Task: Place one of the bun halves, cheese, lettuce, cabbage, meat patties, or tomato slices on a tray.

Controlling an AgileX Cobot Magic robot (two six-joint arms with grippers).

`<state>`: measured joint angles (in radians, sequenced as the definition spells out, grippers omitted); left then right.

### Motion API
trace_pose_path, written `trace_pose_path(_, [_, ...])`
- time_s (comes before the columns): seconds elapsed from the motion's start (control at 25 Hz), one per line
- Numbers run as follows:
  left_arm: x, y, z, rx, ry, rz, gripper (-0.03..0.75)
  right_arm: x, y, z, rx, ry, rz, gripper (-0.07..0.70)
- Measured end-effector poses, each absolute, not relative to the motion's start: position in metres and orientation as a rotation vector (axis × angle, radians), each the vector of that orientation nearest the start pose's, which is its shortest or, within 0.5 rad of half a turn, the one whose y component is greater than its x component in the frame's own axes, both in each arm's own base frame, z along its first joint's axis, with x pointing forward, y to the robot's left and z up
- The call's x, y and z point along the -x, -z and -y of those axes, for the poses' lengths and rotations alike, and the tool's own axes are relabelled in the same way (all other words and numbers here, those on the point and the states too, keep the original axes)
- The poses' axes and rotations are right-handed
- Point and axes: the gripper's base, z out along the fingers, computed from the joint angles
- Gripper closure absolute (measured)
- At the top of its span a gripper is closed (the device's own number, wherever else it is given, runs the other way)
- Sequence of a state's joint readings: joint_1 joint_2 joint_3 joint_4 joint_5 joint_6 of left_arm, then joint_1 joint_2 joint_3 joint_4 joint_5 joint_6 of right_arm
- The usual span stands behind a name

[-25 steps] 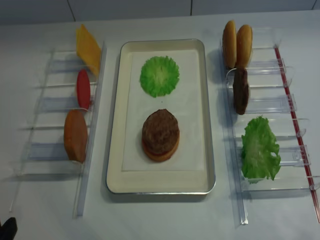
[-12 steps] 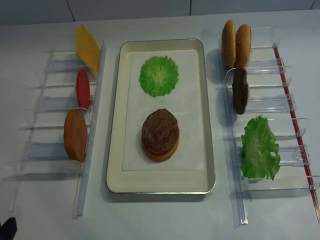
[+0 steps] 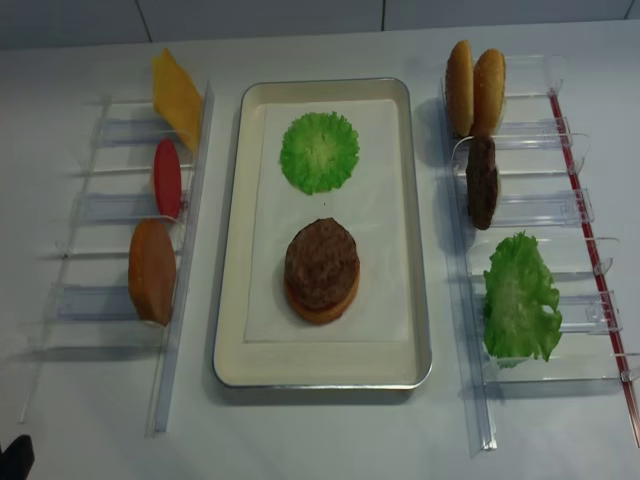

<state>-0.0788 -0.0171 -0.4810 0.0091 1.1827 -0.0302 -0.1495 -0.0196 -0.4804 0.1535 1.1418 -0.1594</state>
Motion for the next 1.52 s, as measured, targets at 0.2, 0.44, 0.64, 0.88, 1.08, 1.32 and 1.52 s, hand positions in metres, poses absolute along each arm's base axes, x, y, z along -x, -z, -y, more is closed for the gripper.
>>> trace_pose_path(0.2, [0.0109, -0.2624, -0.0016, -0.052, 0.051, -2.168, 0.516, 0.0077, -0.2663, -0.0139, 0.025, -0.002, -2.113, 0.333])
trace_pose_path(0.44, [0.0109, -0.2624, -0.0016, -0.052, 0.051, -2.168, 0.516, 0.0077, -0.2663, -0.0139, 0.025, -0.002, -2.113, 0.333])
trace_pose_path(0.64, [0.0109, -0.2624, -0.0016, -0.052, 0.051, -2.168, 0.516, 0.0076, -0.2664, -0.0139, 0.025, -0.002, -2.111, 0.333])
trace_pose_path(0.88, [0.0109, -0.2624, -0.0016, -0.052, 0.051, -2.168, 0.516, 0.0075, -0.2666, -0.0139, 0.025, -0.001, -2.109, 0.333])
trace_pose_path(1.08, [0.0109, -0.2624, -0.0016, -0.052, 0.051, -2.168, 0.516, 0.0075, -0.2666, -0.0139, 0.025, -0.002, -2.109, 0.333])
trace_pose_path(1.32, [0.0109, -0.2624, -0.0016, -0.052, 0.051, -2.168, 0.516, 0.0075, -0.2666, -0.0138, 0.023, -0.001, -2.109, 0.333])
trace_pose_path(1.52, [0.0109, -0.2624, -0.0016, -0.052, 0.051, -2.168, 0.516, 0.0075, -0.2666, -0.0138, 0.023, -0.001, -2.109, 0.333])
